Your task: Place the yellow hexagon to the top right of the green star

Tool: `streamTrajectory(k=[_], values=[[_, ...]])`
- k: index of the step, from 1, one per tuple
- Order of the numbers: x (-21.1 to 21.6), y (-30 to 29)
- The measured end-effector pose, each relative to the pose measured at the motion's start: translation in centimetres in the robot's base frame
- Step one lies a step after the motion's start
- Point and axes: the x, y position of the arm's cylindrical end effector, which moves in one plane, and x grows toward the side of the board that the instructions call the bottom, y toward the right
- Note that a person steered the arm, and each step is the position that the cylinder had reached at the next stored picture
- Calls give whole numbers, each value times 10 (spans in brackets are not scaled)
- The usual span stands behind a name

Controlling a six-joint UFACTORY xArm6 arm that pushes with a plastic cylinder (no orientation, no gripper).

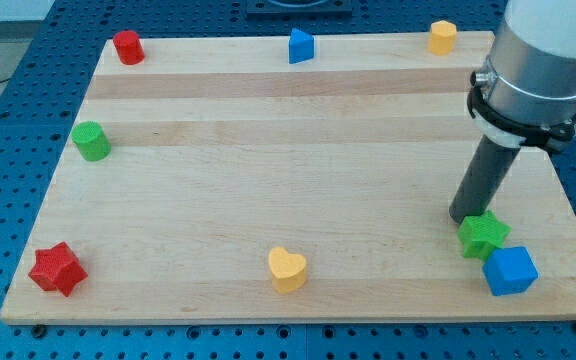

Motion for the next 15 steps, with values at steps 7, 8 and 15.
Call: streamTrajectory(k=[7,8,15], values=[[-319,-7],[-304,-11],[-85,-23]])
